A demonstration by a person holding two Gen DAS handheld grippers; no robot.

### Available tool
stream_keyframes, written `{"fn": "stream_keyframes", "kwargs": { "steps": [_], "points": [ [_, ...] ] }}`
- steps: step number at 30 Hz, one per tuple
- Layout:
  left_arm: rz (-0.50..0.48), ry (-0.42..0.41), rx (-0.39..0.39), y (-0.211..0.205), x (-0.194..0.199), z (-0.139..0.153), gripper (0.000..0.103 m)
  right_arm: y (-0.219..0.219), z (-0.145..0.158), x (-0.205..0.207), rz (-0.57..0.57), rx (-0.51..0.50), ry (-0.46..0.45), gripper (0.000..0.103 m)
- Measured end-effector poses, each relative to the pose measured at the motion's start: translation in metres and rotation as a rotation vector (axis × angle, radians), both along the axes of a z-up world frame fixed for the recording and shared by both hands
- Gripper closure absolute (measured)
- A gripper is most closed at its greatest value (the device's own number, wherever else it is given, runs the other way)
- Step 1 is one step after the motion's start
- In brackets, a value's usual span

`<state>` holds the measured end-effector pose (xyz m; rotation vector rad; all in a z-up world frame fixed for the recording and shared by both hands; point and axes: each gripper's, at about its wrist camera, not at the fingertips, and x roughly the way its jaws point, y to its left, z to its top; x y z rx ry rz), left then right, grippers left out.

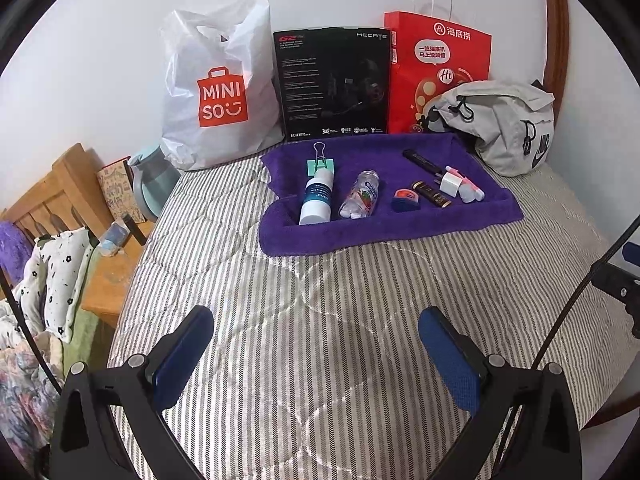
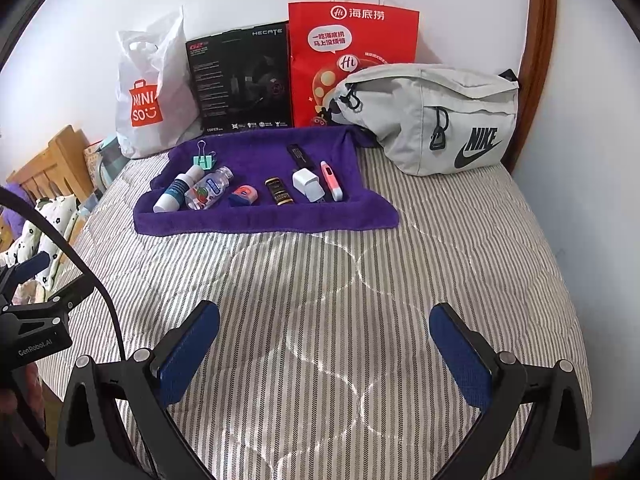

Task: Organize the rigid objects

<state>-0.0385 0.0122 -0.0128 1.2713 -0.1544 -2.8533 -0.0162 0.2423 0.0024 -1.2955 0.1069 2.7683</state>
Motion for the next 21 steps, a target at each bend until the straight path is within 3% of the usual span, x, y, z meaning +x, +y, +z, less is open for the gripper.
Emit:
{"fn": "stream_keyframes", "kwargs": {
  "steps": [21],
  "points": [
    [0.004, -0.003, 0.027, -0.0106, 0.0042, 0.0033, 0.000, -0.0082, 0.0009, 0.0087, 0.009, 0.005, -0.004, 0.000]
  ]
}}
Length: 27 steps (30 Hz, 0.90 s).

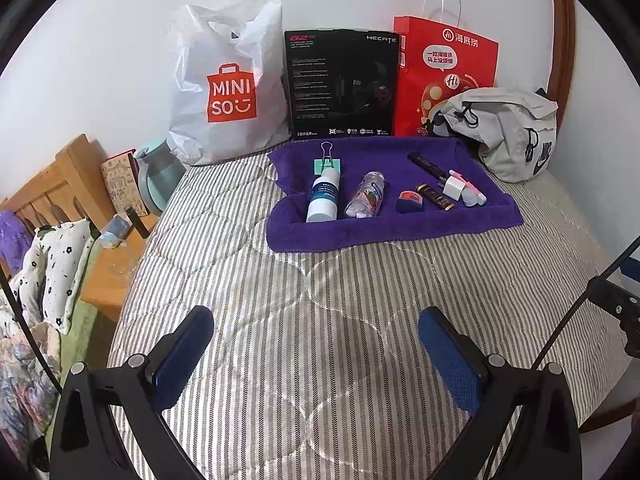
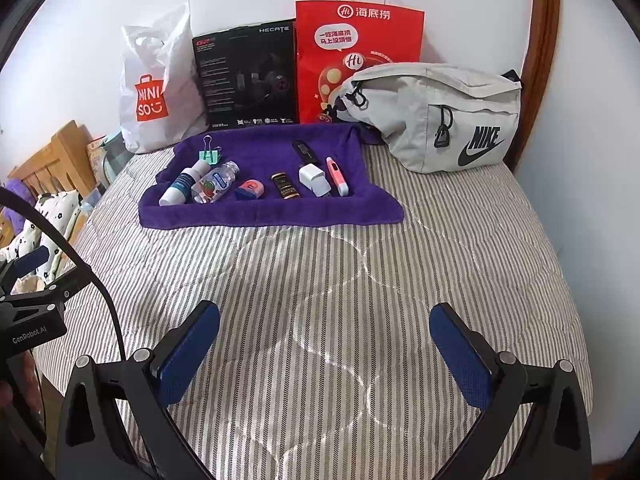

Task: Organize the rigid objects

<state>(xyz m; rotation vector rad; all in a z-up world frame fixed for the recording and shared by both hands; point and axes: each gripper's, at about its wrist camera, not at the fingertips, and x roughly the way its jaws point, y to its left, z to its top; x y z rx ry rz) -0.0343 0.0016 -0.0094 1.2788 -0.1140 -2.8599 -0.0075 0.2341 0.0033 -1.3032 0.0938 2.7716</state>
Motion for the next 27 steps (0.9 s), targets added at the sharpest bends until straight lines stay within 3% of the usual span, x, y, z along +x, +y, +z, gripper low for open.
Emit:
{"fn": "stream_keyframes", "kwargs": {
  "steps": [27],
  "points": [
    [-0.012, -0.006, 0.064, 0.0030, 0.0030, 0.0025, 0.000, 0.0021, 0.0016, 0.0047, -0.017, 0.000, 0.004, 0.000]
  ]
}}
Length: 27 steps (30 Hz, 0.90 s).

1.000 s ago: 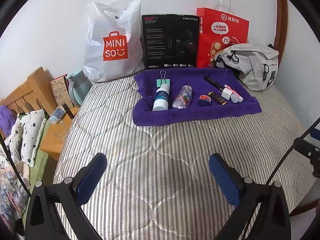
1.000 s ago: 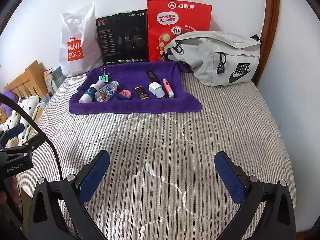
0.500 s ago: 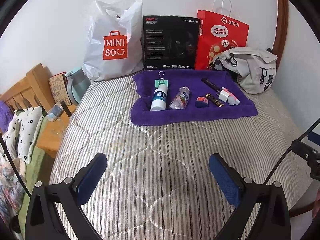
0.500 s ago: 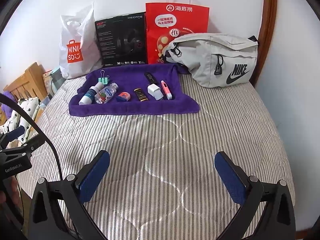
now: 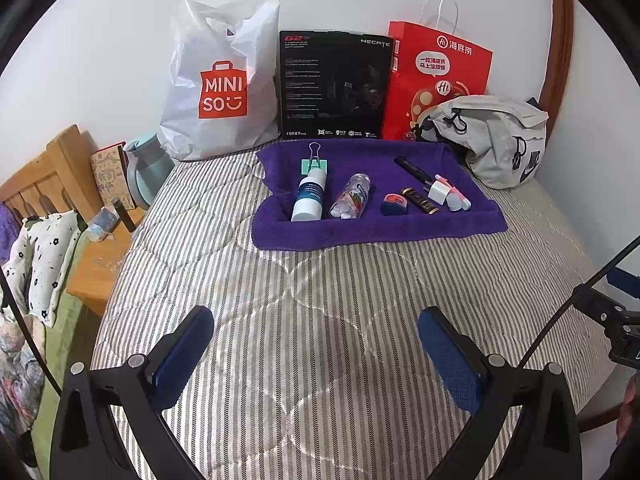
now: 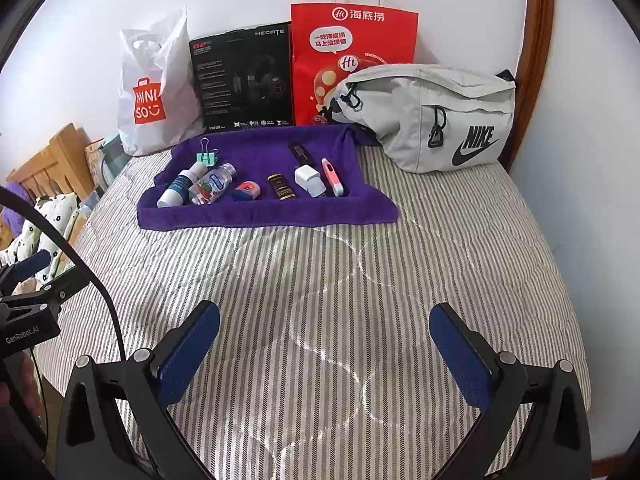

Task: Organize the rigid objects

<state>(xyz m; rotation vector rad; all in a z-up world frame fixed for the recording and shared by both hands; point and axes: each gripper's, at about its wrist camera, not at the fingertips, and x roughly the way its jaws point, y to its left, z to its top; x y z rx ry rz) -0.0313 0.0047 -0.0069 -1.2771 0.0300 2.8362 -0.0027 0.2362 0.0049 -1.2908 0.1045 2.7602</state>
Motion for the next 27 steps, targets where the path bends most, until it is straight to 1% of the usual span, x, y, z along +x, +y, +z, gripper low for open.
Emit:
{"fn": "stream_keyframes", "kwargs": {
  "steps": [5, 27],
  "points": [
    [-0.007, -0.003, 0.016, 0.0020, 0.0001, 0.0000, 0.000, 0.0008, 0.0002, 0.0002, -0.004, -0.002, 0.000, 0.000],
    [-0.006, -0.003, 0.014, 0.0042, -0.0002, -0.0024, 0.000, -0.0007, -0.0041, 0.0002, -0.002, 0.000, -0.012, 0.000]
  ]
}}
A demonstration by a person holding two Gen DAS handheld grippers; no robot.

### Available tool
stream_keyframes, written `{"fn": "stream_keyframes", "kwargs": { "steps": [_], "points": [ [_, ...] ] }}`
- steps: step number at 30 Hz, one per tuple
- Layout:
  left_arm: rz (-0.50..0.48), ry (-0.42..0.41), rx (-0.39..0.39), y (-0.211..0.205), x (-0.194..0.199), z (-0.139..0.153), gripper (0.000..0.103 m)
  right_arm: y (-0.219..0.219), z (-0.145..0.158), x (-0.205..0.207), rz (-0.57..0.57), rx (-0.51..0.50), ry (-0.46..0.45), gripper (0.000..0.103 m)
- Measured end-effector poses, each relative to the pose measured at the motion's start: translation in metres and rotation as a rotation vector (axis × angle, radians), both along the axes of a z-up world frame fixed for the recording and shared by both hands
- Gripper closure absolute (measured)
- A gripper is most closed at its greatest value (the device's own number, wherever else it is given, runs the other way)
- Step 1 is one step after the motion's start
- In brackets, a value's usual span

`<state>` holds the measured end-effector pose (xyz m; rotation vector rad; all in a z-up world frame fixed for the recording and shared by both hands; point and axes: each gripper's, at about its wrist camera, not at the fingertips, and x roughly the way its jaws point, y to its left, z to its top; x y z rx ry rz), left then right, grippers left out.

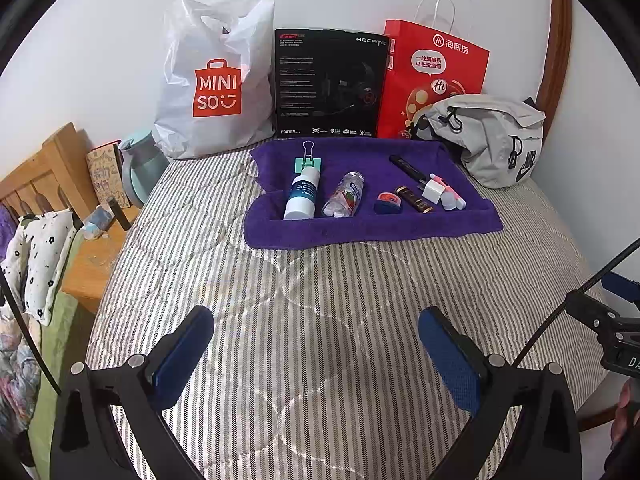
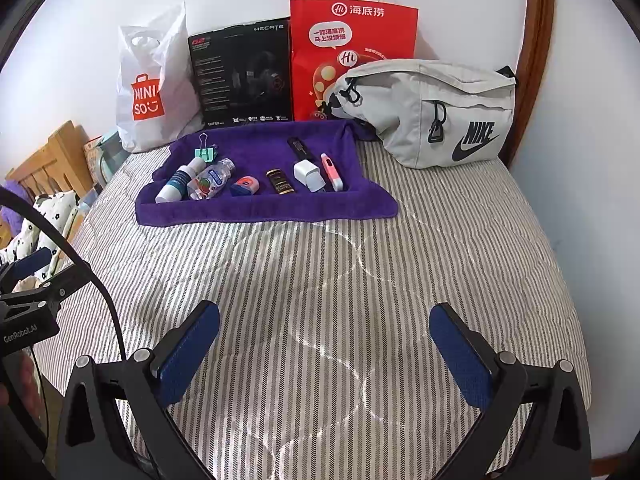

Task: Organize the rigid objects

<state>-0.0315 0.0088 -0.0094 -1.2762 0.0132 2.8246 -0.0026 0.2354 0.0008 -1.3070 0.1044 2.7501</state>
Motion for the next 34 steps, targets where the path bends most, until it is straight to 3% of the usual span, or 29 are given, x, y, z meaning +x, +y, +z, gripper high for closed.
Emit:
{"fn": "stream_keyframes", "kwargs": {
  "steps": [34],
  "points": [
    [-0.007, 0.027, -0.006, 0.0046, -0.0039, 0.0039, 0.000, 0.0028, -0.0065, -0.0034, -0.001, -0.007, -0.019, 0.000]
  ]
}}
